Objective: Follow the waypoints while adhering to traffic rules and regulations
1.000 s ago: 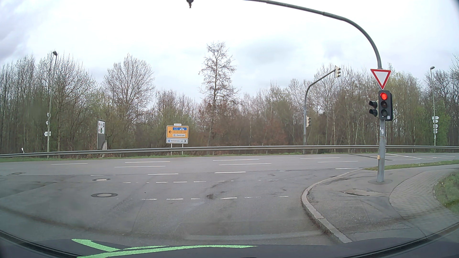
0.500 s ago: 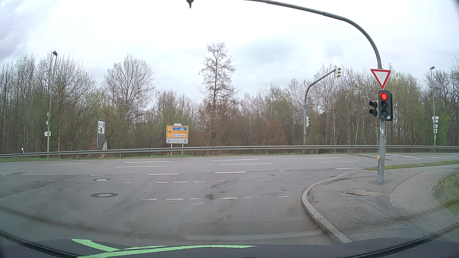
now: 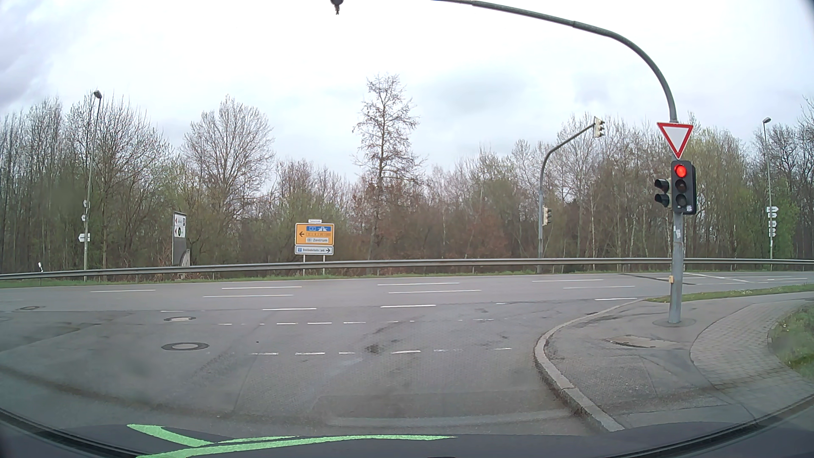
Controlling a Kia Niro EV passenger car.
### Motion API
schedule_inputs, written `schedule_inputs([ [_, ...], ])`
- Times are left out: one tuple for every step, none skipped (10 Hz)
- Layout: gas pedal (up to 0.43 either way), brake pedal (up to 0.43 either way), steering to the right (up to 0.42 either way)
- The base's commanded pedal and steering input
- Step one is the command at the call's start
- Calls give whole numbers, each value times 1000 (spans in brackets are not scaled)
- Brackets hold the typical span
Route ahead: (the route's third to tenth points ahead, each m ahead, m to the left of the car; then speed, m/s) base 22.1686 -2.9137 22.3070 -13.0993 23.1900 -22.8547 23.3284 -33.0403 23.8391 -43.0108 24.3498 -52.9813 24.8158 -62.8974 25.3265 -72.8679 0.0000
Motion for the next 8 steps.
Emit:
schedule_inputs([
  [0, 280, -4],
  [0, 280, -4],
  [0, 280, -4],
  [0, 280, -4],
  [0, 280, -4],
  [0, 274, -4],
  [0, 280, -4],
  [0, 280, -4],
])
